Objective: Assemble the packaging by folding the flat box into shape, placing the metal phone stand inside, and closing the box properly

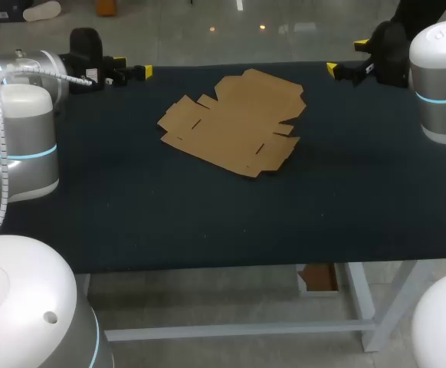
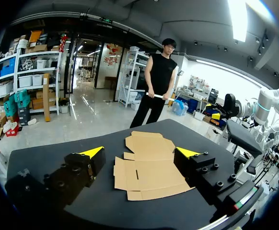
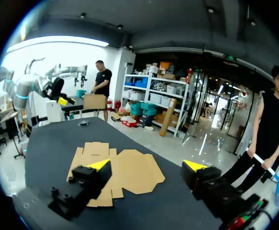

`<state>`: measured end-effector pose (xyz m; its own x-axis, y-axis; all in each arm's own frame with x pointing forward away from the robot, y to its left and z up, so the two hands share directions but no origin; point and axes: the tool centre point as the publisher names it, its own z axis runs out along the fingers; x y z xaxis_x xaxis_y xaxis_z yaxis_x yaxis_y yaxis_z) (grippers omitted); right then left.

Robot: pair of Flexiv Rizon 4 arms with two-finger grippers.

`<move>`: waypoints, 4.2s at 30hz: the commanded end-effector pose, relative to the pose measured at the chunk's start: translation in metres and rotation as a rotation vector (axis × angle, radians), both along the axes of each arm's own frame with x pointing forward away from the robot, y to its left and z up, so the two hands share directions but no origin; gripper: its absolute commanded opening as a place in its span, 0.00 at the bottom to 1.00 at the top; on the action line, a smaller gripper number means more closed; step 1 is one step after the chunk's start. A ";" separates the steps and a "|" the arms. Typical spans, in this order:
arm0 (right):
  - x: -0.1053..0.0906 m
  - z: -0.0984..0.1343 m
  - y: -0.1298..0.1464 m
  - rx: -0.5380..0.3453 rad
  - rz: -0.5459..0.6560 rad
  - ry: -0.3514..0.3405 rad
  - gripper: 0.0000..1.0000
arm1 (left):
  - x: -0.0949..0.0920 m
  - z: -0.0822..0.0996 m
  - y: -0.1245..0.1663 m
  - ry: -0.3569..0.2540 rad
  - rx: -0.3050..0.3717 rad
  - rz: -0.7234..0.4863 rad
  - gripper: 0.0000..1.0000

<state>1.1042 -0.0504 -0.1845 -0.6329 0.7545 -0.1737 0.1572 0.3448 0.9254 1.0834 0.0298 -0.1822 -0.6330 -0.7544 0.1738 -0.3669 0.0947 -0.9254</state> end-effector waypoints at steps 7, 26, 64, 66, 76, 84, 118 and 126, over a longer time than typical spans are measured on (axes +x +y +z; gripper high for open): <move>0.000 0.000 0.000 0.000 0.000 0.000 1.00 | 0.000 0.000 0.000 0.000 0.000 0.000 1.00; -0.001 -0.001 0.007 0.035 -0.009 0.124 1.00 | -0.009 0.006 -0.003 0.037 0.015 -0.015 1.00; -0.078 -0.025 -0.015 -0.014 -0.177 0.816 1.00 | -0.072 -0.012 0.003 0.773 0.193 0.165 1.00; -0.078 -0.025 -0.015 -0.014 -0.177 0.816 1.00 | -0.072 -0.012 0.003 0.773 0.193 0.165 1.00; -0.078 -0.025 -0.015 -0.014 -0.177 0.816 1.00 | -0.060 -0.010 0.000 0.800 0.165 0.152 1.00; -0.078 -0.035 -0.018 0.116 -0.340 0.991 1.00 | -0.056 -0.017 0.000 0.887 0.157 0.152 1.00; -0.129 -0.081 0.008 0.276 -0.513 1.239 1.00 | -0.091 -0.045 0.005 1.076 0.113 0.178 1.00; -0.126 -0.109 0.039 0.271 -0.455 1.258 1.00 | -0.091 -0.045 0.005 1.076 0.113 0.178 1.00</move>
<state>0.9692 -0.0240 -0.2758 0.0658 0.8524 0.5187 0.9835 -0.1432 0.1104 0.9938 0.0347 -0.2290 -0.0740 -0.8633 0.4992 -0.9942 0.0250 -0.1042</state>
